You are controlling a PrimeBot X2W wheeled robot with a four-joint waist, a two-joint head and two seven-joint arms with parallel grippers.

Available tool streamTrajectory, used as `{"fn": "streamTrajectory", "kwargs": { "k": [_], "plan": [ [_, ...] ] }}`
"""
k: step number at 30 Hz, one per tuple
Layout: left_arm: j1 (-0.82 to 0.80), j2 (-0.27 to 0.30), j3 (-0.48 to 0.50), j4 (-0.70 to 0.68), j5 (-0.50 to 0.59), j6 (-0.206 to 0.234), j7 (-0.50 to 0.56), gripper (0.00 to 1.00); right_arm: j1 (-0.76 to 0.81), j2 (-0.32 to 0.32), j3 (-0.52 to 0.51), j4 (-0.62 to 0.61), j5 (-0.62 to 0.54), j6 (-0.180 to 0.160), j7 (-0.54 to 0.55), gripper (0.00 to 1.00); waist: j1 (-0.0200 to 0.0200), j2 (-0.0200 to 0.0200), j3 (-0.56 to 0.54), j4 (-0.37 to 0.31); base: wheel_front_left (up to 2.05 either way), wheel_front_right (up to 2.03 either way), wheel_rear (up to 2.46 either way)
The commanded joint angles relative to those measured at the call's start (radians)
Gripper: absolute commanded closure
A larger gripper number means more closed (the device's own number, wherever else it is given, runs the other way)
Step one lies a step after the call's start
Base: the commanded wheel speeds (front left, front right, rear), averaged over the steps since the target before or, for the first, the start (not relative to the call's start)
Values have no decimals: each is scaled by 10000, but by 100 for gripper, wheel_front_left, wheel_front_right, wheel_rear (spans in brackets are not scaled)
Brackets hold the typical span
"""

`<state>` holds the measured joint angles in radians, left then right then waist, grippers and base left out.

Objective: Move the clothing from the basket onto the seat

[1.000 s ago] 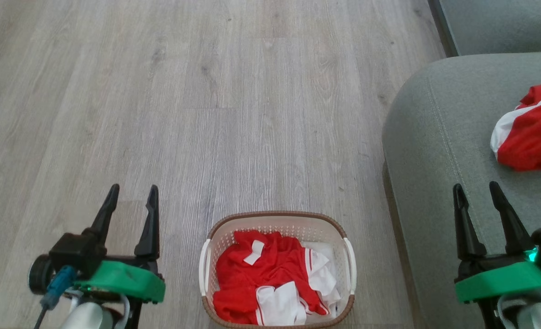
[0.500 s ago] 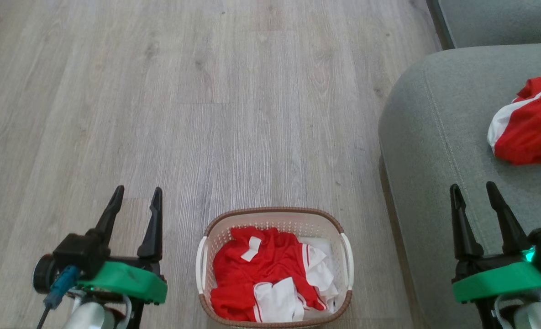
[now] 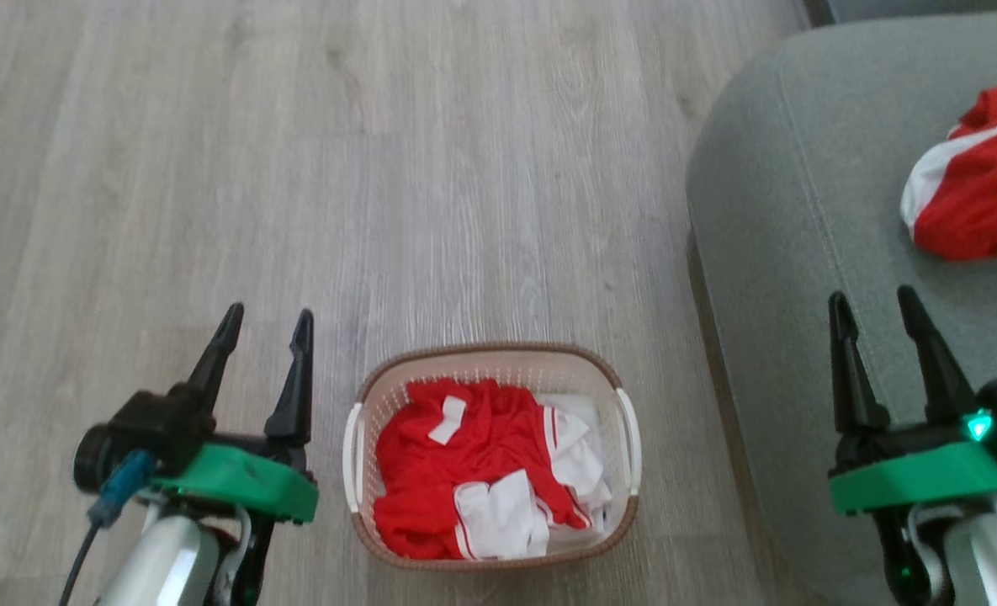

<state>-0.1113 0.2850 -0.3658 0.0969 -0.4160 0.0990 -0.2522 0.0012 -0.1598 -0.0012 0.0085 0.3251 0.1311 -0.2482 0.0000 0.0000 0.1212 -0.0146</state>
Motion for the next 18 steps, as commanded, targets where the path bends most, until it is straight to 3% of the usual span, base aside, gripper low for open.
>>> {"fn": "streamTrajectory", "kwargs": {
  "k": [1, 18],
  "plan": [
    [-652, 121, 346, -205, 109, -81, -92, 0, -511, -31, 159, -385, -83, -4, -112, 0, 0, 0, 374, -157, 0, 0, 0],
    [-3275, -286, -668, 2477, 336, -1315, 142, 0, -2195, 232, -146, -1053, -380, -4, -133, 0, 0, 0, 3103, -983, 0, 0, 0]
  ]
}}
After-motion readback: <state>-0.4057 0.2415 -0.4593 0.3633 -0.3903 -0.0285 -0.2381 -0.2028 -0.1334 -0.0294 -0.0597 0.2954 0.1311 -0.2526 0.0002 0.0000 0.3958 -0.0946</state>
